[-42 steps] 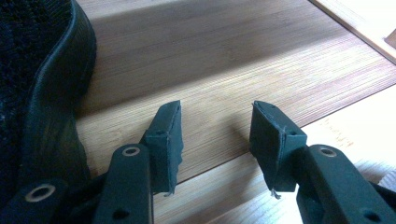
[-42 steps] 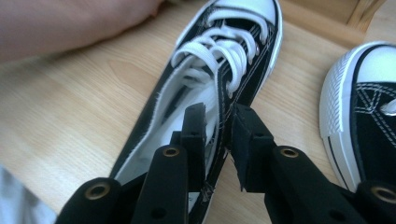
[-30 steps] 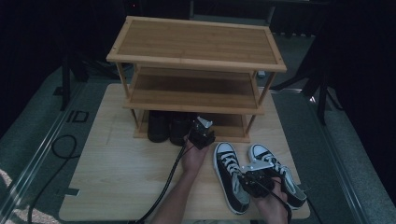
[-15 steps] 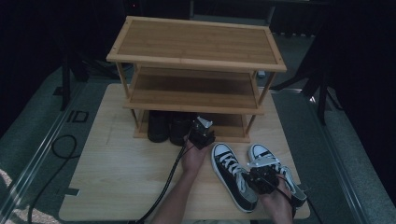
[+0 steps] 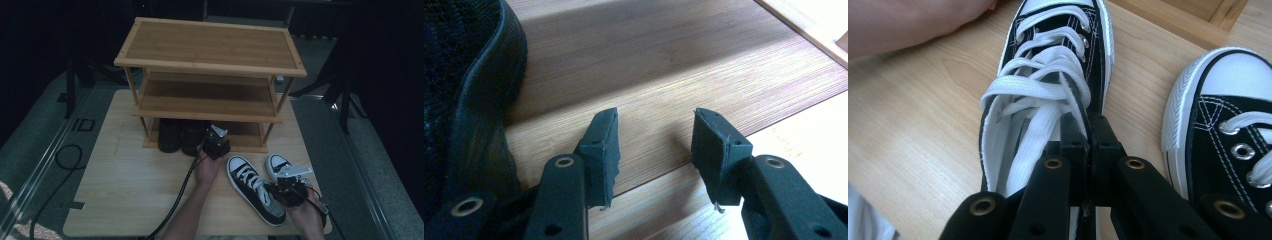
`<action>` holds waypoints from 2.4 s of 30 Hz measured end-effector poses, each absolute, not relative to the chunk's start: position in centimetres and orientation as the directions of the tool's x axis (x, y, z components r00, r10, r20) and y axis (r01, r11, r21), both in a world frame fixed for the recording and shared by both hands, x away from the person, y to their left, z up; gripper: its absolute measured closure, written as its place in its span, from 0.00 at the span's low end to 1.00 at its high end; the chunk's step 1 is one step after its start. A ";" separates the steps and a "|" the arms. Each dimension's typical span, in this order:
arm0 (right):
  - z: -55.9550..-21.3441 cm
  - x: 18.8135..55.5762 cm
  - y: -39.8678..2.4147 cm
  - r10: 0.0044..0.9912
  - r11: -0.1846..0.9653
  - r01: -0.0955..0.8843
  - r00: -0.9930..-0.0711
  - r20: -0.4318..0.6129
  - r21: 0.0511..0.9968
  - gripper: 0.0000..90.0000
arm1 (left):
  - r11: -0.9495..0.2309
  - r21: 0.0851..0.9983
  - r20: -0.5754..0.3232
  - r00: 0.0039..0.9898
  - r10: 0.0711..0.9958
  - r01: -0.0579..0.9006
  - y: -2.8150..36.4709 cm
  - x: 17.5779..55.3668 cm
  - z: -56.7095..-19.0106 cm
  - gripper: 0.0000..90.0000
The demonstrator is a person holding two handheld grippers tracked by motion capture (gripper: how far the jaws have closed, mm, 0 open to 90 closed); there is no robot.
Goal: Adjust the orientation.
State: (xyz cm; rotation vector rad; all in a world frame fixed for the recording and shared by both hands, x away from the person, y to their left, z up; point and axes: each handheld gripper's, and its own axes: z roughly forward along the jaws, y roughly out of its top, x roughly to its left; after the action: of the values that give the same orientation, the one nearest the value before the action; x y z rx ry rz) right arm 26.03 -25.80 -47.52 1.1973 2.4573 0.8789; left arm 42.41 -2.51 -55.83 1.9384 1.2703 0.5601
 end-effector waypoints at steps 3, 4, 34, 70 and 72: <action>-47.2 26.0 -26.1 0.775 0.473 0.614 -0.632 0.033 0.632 0.98 | -0.235 0.775 -0.037 0.414 0.910 0.587 -2.5 42.4 -55.8 0.60; -47.0 25.9 -26.2 0.770 0.475 0.610 -0.637 0.036 0.634 0.98 | -0.235 0.775 -0.037 0.414 0.910 0.587 -2.5 42.4 -55.8 0.60; -43.6 26.7 -26.8 0.717 0.528 0.559 -0.697 0.016 0.639 0.98 | -0.239 0.775 -0.034 0.416 0.909 0.585 -2.5 42.4 -55.8 0.60; -37.5 28.9 -29.5 0.725 0.478 0.507 -0.688 0.003 0.718 0.98 | -0.233 0.775 -0.039 0.413 0.910 0.587 -2.6 42.4 -55.8 0.60; -37.1 29.0 -29.5 0.722 0.475 0.500 -0.692 0.004 0.724 0.98 | -0.233 0.775 -0.040 0.414 0.910 0.588 -2.5 42.4 -55.8 0.60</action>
State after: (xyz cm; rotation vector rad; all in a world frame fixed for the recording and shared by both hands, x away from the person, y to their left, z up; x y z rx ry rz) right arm 29.01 -29.54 -37.12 1.0362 2.4239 1.0411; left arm 42.39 -2.55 -55.83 1.9358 1.2722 0.5569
